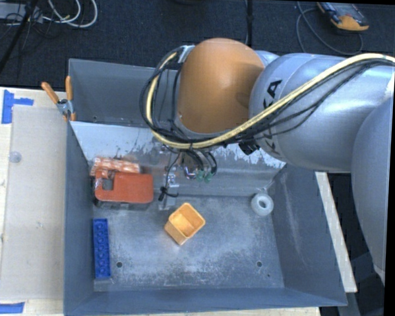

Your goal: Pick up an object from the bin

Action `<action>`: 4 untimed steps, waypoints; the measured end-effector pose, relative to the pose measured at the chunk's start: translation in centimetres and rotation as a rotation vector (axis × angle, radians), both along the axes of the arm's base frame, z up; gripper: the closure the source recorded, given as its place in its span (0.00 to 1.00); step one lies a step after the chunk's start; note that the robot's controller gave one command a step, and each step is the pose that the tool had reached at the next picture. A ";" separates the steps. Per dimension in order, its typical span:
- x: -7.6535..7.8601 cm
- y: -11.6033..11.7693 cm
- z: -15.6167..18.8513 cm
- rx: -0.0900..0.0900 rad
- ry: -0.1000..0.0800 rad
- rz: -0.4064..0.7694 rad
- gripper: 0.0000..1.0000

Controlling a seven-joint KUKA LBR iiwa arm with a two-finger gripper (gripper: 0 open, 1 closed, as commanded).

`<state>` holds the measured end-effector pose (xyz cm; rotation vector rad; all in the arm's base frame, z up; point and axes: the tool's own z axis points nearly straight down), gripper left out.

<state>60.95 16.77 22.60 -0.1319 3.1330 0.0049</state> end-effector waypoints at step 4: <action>-4.2 -9.3 -12.0 -0.003 0.005 0.523 0.00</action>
Offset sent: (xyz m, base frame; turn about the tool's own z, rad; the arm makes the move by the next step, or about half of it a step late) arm -0.0496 -0.0803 -0.0862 -0.3494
